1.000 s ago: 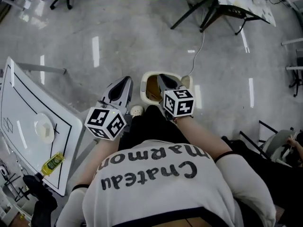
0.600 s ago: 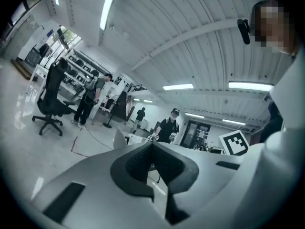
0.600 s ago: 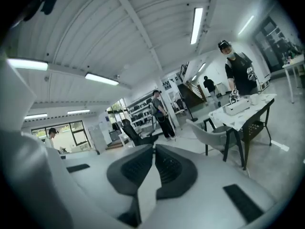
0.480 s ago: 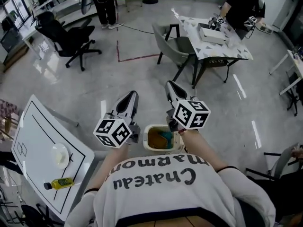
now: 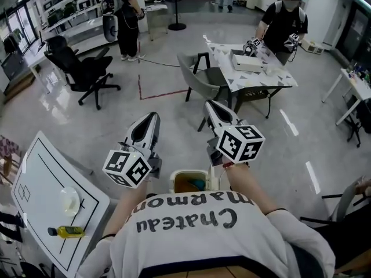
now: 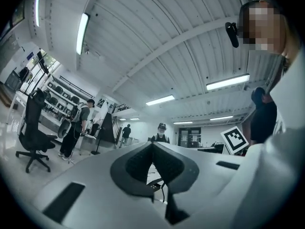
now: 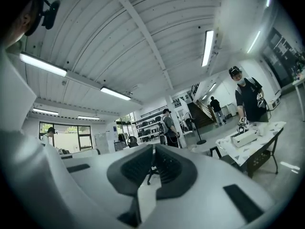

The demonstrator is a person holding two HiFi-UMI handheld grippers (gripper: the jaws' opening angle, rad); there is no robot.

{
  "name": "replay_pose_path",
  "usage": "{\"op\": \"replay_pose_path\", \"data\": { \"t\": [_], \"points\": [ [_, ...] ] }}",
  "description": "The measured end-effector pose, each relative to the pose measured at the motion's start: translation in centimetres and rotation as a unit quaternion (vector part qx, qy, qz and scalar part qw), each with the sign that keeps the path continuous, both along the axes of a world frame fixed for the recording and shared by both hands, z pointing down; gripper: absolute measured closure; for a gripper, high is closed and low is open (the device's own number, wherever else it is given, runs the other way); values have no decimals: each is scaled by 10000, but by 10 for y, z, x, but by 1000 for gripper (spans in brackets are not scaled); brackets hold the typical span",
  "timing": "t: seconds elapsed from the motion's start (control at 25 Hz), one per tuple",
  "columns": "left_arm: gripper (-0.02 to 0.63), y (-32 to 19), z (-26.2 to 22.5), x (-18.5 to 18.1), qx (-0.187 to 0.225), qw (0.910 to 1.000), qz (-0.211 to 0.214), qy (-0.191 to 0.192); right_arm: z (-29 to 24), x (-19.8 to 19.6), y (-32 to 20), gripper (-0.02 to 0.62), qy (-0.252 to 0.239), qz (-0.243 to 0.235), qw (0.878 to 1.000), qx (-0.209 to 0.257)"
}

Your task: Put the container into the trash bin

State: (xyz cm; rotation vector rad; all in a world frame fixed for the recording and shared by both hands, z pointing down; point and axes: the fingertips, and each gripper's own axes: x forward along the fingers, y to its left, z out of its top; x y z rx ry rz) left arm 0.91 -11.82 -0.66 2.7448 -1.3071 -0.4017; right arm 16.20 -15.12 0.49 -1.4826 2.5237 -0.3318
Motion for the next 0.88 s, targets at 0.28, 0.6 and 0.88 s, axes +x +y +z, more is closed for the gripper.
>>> {"op": "replay_pose_path", "data": {
  "t": [0.28,0.6,0.88],
  "points": [
    [583,4,-3,19,127,9998,127,-86,8,14,5,561,99,57,9999,-87],
    [583,6,9,34,-18,9997,234,-100,26,30,12,561,170,116,9993,-327],
    [583,12,15,35,-36,9997,219,-71,35,37,16,561,114,204,9989,-408]
  ]
}}
